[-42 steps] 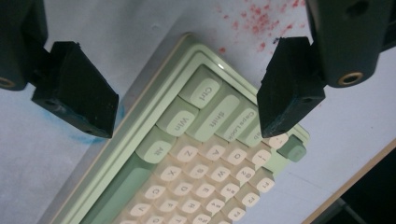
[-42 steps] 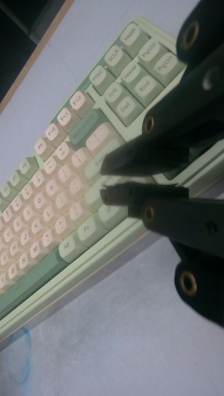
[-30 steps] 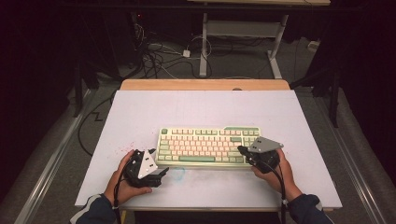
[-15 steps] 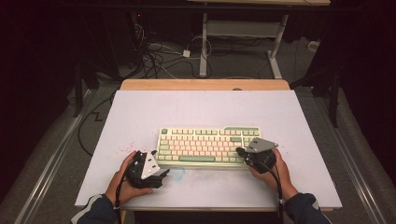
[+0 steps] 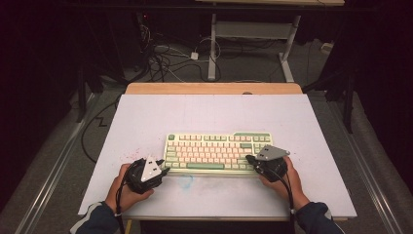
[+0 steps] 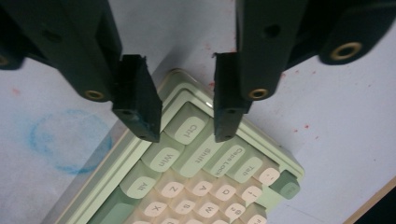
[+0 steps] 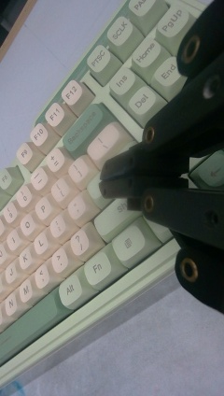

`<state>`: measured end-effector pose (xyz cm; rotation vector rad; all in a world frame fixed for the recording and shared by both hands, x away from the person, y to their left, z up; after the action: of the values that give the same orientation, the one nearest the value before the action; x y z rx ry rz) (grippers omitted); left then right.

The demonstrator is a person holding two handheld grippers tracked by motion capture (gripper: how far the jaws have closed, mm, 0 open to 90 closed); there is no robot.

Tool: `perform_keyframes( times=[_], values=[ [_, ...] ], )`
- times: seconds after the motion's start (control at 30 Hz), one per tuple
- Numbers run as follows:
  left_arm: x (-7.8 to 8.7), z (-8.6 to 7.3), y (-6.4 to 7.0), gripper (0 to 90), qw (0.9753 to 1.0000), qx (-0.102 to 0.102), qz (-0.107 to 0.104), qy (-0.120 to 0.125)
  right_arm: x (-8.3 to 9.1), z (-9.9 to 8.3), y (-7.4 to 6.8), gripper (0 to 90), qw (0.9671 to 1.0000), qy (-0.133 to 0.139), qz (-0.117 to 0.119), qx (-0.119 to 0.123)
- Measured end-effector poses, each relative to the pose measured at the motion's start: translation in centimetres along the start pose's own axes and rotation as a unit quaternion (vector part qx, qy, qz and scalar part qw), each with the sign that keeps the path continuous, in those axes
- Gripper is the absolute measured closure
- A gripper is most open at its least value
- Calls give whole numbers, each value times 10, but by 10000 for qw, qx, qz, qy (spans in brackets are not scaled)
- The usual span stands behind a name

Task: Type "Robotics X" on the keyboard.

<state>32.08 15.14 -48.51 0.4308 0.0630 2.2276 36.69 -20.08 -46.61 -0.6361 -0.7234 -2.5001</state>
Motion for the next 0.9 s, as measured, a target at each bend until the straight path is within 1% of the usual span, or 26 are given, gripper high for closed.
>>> perform_keyframes(
  times=[0.17,0.23,0.3,0.4,0.6,0.7,0.77,0.9],
  values=[
    [5,3,-5,799,9999,68,19,-75,0,0,0,900,10000,17,-11,-3],
    [6,4,-5,842,9999,52,-11,-86,0,0,0,900,10000,13,-18,-7],
    [8,6,-5,869,9999,108,-104,-47,0,0,-1,900,10000,24,-28,4],
    [9,9,-4,872,9999,84,-98,-30,0,-1,-1,900,10000,21,-34,-3],
    [9,15,-2,871,9997,189,-134,6,0,0,-1,900,10000,21,-47,5],
    [6,19,0,870,9998,115,-126,-88,-1,0,-1,900,10000,23,-33,14],
    [4,21,2,870,9996,92,-177,-191,-1,0,-1,900,10000,25,-33,14],
    [-2,28,6,870,9994,55,-209,-268,-1,0,-1,900,10000,25,-25,1]
  ],
)
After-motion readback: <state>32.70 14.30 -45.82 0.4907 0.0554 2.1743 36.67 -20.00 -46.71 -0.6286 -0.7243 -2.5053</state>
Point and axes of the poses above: each handheld gripper's, and its own axes: x roughly backward along the jaws, z roughly out of its top, y roughly to its right, the point moved 1 cm from there along -x, roughly forward along the jaws, and after that the axes turned 15 degrees about -z, right-handed, at the moved point
